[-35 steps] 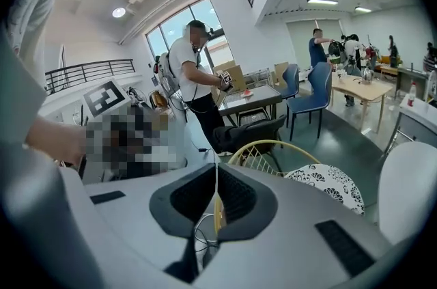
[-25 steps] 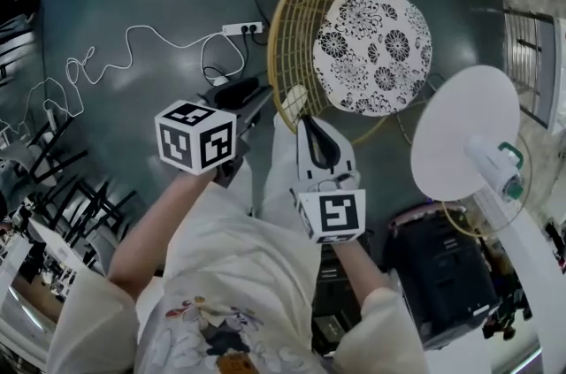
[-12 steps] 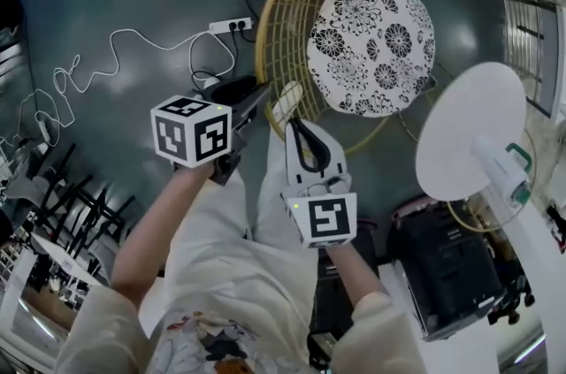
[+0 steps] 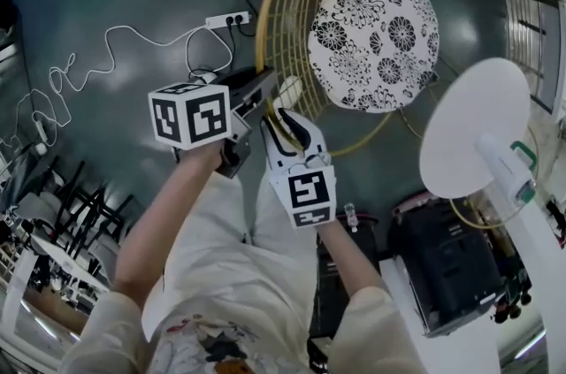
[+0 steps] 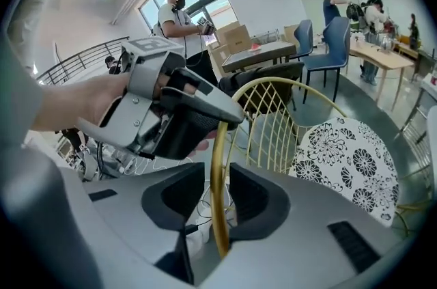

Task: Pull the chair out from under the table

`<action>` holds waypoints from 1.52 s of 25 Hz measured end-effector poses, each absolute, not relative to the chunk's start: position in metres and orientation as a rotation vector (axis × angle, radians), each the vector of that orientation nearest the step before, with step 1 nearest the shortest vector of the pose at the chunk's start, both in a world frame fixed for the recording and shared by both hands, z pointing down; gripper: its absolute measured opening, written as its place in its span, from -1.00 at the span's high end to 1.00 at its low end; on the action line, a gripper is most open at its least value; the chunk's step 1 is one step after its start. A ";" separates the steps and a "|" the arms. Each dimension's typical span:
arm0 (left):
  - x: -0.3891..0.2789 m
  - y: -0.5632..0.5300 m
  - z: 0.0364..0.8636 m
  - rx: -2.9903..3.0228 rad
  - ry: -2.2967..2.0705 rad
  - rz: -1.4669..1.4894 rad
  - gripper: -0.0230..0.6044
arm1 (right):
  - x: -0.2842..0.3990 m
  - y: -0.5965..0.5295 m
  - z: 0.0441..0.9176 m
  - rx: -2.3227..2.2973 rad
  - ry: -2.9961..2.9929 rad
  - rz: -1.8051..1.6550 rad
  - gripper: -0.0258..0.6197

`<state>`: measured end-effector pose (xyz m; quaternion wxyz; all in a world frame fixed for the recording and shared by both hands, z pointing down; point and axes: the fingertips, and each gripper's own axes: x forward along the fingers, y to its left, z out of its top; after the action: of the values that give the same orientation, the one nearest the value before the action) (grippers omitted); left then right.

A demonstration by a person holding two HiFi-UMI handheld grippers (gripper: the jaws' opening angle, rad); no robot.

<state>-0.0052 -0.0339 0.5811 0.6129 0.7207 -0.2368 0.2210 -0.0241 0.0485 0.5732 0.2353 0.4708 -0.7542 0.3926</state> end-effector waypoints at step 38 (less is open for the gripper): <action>-0.008 -0.033 0.582 1.689 -0.605 0.540 0.71 | -0.027 0.047 0.578 1.284 -2.062 1.052 0.75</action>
<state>-0.0082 -0.0334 0.5818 0.5924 0.7262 -0.2602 0.2321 -0.0270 0.0471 0.5778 0.2448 0.4704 -0.7552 0.3855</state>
